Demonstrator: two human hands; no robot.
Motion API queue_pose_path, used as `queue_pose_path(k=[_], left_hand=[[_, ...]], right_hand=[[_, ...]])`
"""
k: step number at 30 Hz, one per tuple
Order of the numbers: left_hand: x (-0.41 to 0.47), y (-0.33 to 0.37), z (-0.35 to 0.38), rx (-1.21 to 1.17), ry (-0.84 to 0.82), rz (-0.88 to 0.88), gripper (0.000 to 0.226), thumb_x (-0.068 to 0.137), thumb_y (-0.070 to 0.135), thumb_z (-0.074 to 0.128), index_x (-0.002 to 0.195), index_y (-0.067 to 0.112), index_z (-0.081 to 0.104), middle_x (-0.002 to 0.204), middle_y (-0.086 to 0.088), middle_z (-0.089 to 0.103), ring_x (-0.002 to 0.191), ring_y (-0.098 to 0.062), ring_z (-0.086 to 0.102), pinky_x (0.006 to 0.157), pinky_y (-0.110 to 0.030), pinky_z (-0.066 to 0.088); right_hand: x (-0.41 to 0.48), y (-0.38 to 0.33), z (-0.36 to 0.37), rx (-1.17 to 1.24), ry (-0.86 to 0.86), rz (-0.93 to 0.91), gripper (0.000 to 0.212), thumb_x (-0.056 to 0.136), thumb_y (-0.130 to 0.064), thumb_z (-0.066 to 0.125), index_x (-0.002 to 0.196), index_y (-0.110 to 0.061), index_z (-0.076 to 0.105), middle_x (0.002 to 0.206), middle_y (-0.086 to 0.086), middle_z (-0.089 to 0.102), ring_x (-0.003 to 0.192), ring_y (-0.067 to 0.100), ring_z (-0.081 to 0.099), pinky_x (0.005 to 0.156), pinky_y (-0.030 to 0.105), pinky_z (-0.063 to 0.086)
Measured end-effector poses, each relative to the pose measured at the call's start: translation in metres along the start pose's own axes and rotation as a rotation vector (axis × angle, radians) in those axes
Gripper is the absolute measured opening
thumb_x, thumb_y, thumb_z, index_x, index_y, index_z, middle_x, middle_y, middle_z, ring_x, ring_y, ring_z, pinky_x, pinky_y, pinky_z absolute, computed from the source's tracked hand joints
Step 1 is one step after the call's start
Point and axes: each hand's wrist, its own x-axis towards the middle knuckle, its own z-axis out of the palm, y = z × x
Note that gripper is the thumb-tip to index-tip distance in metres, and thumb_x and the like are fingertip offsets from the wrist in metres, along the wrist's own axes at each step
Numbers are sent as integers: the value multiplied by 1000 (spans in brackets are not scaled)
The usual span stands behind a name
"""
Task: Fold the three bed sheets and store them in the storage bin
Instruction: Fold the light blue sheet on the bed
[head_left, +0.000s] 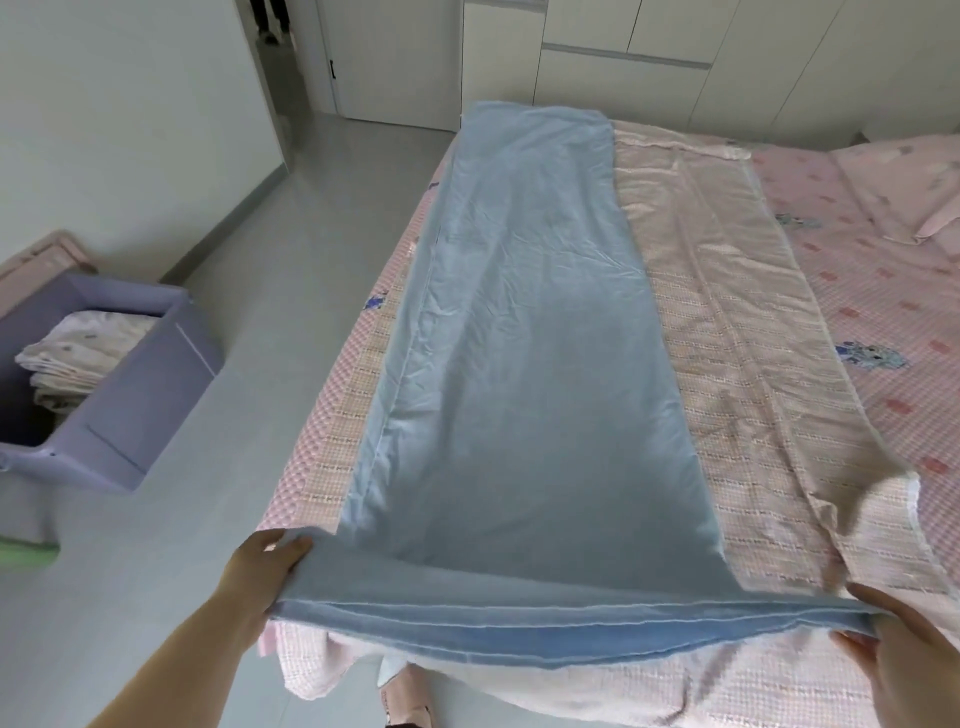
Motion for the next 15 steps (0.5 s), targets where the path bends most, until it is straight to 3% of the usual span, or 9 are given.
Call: queue_pose_path(k=[2,4,6,8,11,14,15], left_hand=[[6,12,13,4,-6,27,28,88,9,57,116,6,53,94,-16,56,69,-28,51,58,-29,40],[37,28,29,-5,-39,11,27,89,9,57,115,15,53,93,-15,57,66,-25,51,57,-27,40],[67,38,46,14,-75,-26,23,88,9,57,111,13,57,86,-12,61,66,-24,52,57,-26,40],[87,45,61,59,-87,-46,18,88,7,57,105,9,62,74,-5,58,62,-20,50,56,-25,38],[120,52,83,225,-87,-30,13,89,13,56,97,7,65,74,-2,56,72,-23,53,67,-29,44],[147,61,97,766,-59,65,25,91,37,50,106,23,64,107,-3,59,105,-27,55,90,-34,47],[159,63,104,789,-2,112,28,90,40,50,111,26,63,117,-4,56,112,-27,53,94,-36,45]], right_hand=[[7,-8,11,9,7,1,51,95,3,29,66,-20,63,41,-19,59,43,-3,59,40,9,47],[40,3,43,-10,45,-10,32,97,-4,33,82,-24,54,57,-18,67,60,7,65,53,15,52],[88,27,63,-48,57,-8,27,95,-12,40,91,-29,60,95,0,71,86,21,64,64,21,49],[102,21,92,-118,74,54,23,95,-11,40,101,-26,56,103,10,58,102,33,58,69,22,46],[98,-18,154,-219,31,-6,37,96,-2,35,133,0,38,126,26,47,115,38,49,88,38,43],[108,-13,210,-460,104,-81,50,91,-3,48,138,-1,31,137,28,40,124,41,41,101,44,33],[114,-6,232,-611,77,-125,54,89,-6,52,139,-2,31,139,26,38,126,41,38,102,44,31]])
